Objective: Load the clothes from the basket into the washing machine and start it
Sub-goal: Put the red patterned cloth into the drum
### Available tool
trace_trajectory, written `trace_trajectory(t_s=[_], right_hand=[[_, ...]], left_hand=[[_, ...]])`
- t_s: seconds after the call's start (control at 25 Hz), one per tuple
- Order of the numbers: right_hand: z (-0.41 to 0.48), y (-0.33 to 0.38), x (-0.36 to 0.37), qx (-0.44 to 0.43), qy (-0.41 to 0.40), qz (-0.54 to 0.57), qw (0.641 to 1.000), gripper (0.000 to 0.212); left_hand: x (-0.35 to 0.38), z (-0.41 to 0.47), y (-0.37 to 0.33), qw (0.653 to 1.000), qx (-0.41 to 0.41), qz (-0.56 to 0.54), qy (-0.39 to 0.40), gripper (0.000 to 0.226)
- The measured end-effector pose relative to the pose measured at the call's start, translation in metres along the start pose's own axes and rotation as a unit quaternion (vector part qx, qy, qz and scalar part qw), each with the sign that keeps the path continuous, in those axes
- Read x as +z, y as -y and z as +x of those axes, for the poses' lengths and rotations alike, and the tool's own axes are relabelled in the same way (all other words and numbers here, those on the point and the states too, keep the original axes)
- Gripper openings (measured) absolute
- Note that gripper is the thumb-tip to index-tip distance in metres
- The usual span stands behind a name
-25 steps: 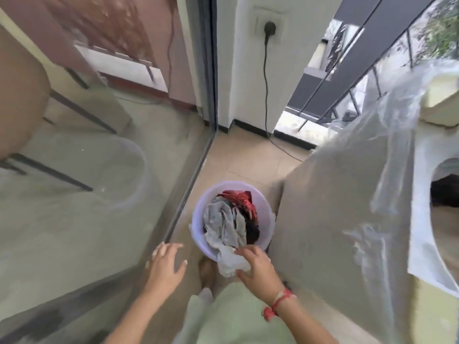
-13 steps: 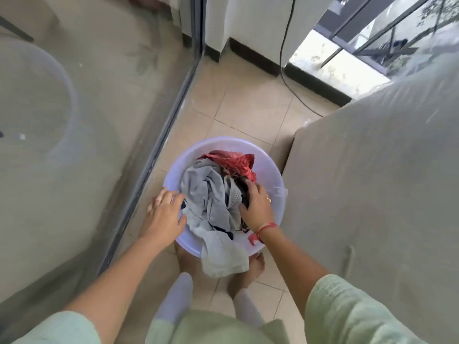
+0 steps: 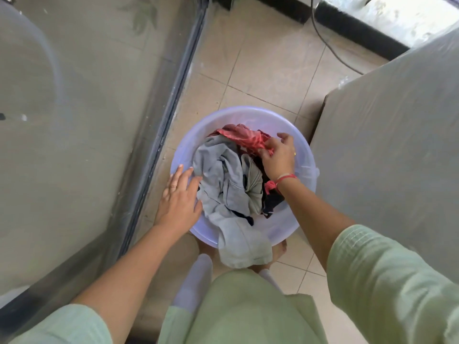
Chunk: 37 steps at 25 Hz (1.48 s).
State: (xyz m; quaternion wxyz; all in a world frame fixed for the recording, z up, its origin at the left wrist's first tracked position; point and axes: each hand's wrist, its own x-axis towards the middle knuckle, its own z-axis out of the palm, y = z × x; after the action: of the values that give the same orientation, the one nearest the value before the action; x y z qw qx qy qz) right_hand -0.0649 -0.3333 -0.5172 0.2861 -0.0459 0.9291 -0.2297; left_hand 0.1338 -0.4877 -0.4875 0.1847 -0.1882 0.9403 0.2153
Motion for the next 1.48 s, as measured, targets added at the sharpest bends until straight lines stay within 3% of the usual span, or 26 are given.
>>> trace_trajectory(t_s=[0.08, 0.24, 0.36, 0.48, 0.56, 0.84, 1.24, 1.4, 1.48], right_hand=[[0.004, 0.003, -0.001, 0.023, -0.014, 0.089, 0.996, 0.013], [-0.015, -0.006, -0.016, 0.082, -0.093, 0.262, 0.957, 0.022], [-0.022, -0.018, -0.035, 0.102, -0.168, 0.3, 0.934, 0.028], [-0.025, -0.012, -0.056, 0.08, -0.2, 0.347, 0.913, 0.036], [-0.042, 0.003, -0.068, 0.033, -0.215, 0.354, 0.909, 0.039], [-0.122, 0.06, -0.143, -0.112, -0.311, 0.364, 0.871, 0.04], [-0.233, 0.176, -0.334, -0.293, -0.328, 0.314, 0.841, 0.039], [-0.285, 0.21, -0.384, -0.342, -0.314, 0.279, 0.841, 0.039], [-0.307, 0.231, -0.411, -0.369, -0.305, 0.238, 0.845, 0.042]], left_hand=[[0.002, 0.001, 0.0, 1.0, -0.002, 0.014, 0.004, 0.056], [0.007, 0.005, -0.009, 0.996, 0.013, 0.083, 0.019, 0.065], [0.022, 0.01, -0.021, 0.996, 0.037, 0.041, 0.074, 0.072], [0.029, 0.023, -0.031, 0.996, -0.041, -0.03, 0.079, 0.083], [0.025, 0.029, -0.038, 0.993, -0.075, -0.073, 0.06, 0.089], [-0.026, 0.039, -0.056, 0.993, -0.03, -0.117, 0.013, 0.092], [-0.215, -0.027, -0.151, 0.971, 0.101, -0.209, 0.05, 0.109], [-0.289, -0.067, -0.191, 0.948, 0.16, -0.276, 0.003, 0.118], [-0.33, -0.085, -0.211, 0.92, 0.206, -0.33, -0.048, 0.118]])
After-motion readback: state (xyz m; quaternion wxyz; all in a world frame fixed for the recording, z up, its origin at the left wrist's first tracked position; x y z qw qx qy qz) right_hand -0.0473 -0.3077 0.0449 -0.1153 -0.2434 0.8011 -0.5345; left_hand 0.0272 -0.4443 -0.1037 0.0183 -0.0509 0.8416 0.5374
